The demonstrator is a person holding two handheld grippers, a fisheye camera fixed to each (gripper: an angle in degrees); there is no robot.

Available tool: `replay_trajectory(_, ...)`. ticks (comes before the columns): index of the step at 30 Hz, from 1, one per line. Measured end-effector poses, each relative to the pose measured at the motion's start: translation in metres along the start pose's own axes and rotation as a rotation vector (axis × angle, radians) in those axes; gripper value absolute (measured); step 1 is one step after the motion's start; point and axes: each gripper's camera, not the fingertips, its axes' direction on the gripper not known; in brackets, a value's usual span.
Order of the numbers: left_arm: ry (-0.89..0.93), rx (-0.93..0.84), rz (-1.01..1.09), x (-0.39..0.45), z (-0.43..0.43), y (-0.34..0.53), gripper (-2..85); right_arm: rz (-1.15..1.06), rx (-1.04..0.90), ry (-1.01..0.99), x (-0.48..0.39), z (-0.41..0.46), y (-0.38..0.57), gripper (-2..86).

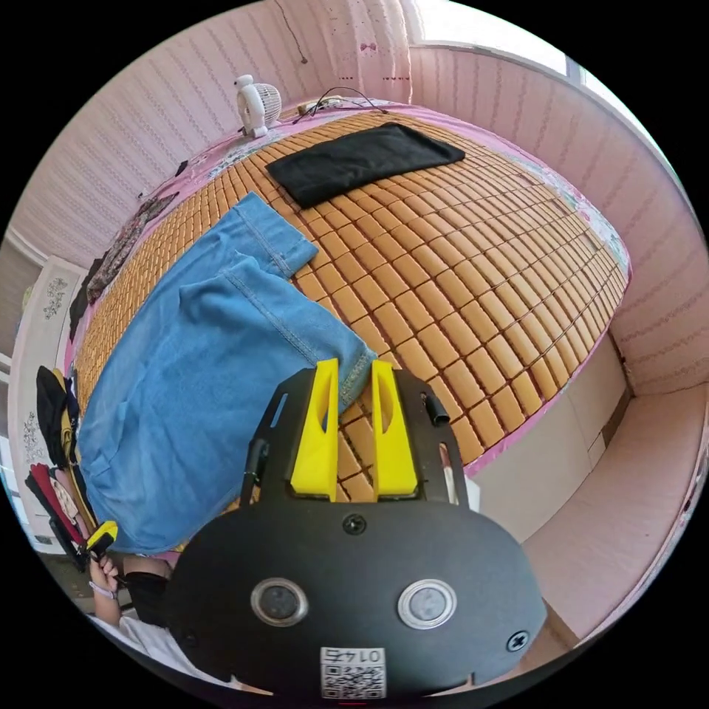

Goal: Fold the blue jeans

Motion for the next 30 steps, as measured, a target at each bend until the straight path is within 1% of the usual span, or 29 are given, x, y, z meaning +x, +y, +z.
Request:
replay_trajectory(2,0.022,-0.034,0.041,0.012,0.011,-0.005,5.7,-0.022,0.016,-0.071,0.004,-0.016,0.002,1.9)
replay_trajectory(4,0.038,-0.053,0.073,0.019,0.014,-0.006,5.9,-0.040,0.141,-0.181,0.016,-0.059,0.018,1.2)
replay_trajectory(5,0.048,-0.053,0.087,0.023,0.013,-0.005,6.0,-0.040,0.164,-0.194,0.021,-0.068,0.024,1.2)
replay_trajectory(6,0.052,-0.051,0.093,0.024,0.012,-0.004,6.0,-0.022,0.183,-0.197,0.032,-0.082,0.038,1.3)
replay_trajectory(8,0.064,-0.057,0.106,0.025,0.011,0.002,6.0,0.016,0.144,-0.185,0.051,-0.084,0.058,1.7)
replay_trajectory(10,0.065,-0.077,0.097,0.021,0.014,0.008,6.1,0.042,0.000,-0.129,0.069,-0.062,0.077,2.7)
replay_trajectory(12,0.062,-0.098,0.069,0.014,0.016,0.016,6.1,0.071,-0.045,-0.081,0.076,-0.054,0.084,3.4)
replay_trajectory(14,0.057,-0.104,0.031,0.003,0.013,0.024,6.2,0.085,-0.001,-0.057,0.077,-0.058,0.086,3.5)
replay_trajectory(17,0.010,-0.070,-0.014,-0.010,0.001,0.034,6.3,0.083,0.056,-0.079,0.065,-0.060,0.078,2.7)
replay_trajectory(21,-0.003,0.021,-0.129,-0.037,-0.020,0.050,6.3,-0.078,0.091,-0.055,0.010,-0.048,0.046,1.6)
replay_trajectory(24,-0.060,0.140,-0.289,-0.073,-0.049,0.066,6.1,-0.218,0.106,-0.070,-0.045,-0.031,0.009,1.0)
replay_trajectory(26,-0.094,0.232,-0.438,-0.106,-0.075,0.085,5.3,-0.293,0.120,-0.055,-0.078,-0.018,-0.014,0.7)
replay_trajectory(27,-0.105,0.242,-0.470,-0.114,-0.080,0.090,5.2,-0.328,0.122,-0.031,-0.098,-0.008,-0.030,0.4)
replay_trajectory(29,-0.190,0.238,-0.555,-0.137,-0.097,0.109,5.0,-0.374,0.129,0.049,-0.125,0.009,-0.050,0.0)
replay_trajectory(30,-0.218,0.228,-0.574,-0.142,-0.099,0.113,4.9,-0.404,0.134,0.122,-0.142,0.022,-0.062,-0.3)
